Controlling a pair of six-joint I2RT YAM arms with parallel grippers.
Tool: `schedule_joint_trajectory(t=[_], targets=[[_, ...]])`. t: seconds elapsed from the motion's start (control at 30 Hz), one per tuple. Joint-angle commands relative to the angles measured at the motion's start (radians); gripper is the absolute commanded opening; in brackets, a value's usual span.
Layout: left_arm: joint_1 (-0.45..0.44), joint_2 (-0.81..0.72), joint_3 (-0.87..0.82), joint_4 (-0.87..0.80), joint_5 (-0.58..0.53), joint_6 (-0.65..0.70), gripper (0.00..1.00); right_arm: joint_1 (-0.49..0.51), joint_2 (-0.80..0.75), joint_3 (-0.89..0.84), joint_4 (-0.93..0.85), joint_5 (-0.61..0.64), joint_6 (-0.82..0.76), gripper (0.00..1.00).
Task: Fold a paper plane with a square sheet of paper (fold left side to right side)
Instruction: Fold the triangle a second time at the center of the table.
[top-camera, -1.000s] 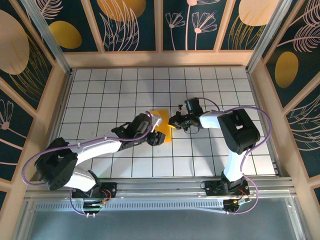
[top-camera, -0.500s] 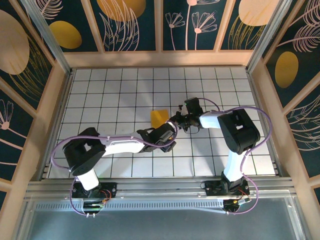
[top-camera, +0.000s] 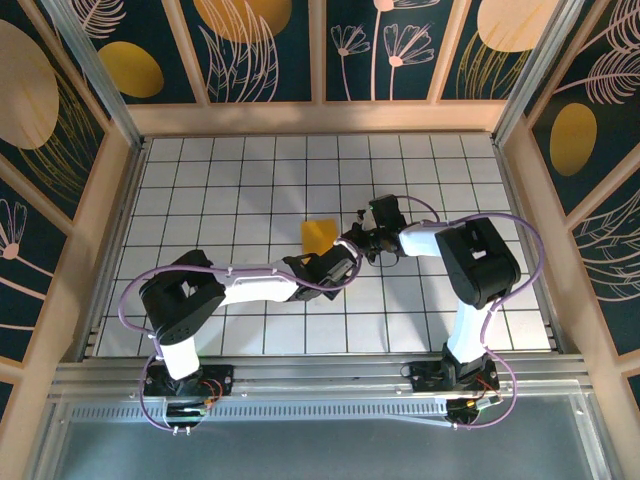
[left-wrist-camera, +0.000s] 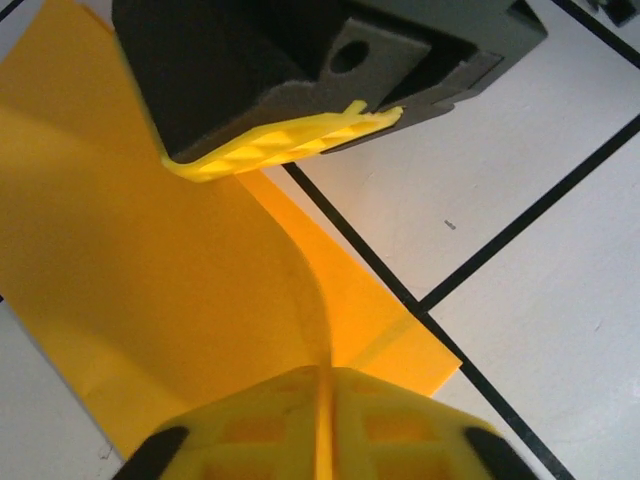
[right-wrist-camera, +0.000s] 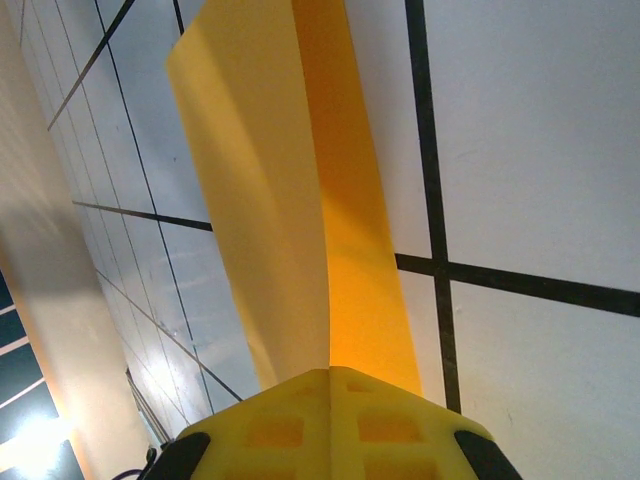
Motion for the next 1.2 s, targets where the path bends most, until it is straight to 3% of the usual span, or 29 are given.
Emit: schedule_joint_trajectory(t=[0.0, 0.17, 0.33, 0.6, 0.67, 0.87, 1.17], targets=[[-0.001, -0.050, -0.007, -0.005, 0.004, -0.016, 0.03, -0.001, -0.063, 0.026, -0.026, 0.019, -0.010, 0.05], [0.011, -0.110, -0.019, 0.006, 0.065, -0.040, 0.00, -0.009, -0.115, 0.030, -0.049, 0.056, -0.056, 0.19], [0.097, -0.168, -0.072, 0.075, 0.297, -0.085, 0.00, -0.022, -0.197, 0.007, -0.127, 0.125, -0.140, 0.31], [0.193, -0.131, -0.105, 0.126, 0.561, -0.156, 0.00, -0.029, -0.365, -0.140, -0.099, 0.151, -0.160, 0.32], [0.209, -0.120, -0.113, 0.148, 0.597, -0.181, 0.00, -0.026, -0.392, -0.185, -0.071, 0.136, -0.145, 0.30], [0.253, -0.099, -0.125, 0.198, 0.672, -0.255, 0.00, 0.037, -0.385, -0.277, 0.001, 0.102, -0.090, 0.01], [0.270, -0.067, -0.130, 0.185, 0.673, -0.293, 0.00, 0.153, -0.253, -0.262, 0.033, 0.136, -0.060, 0.00]])
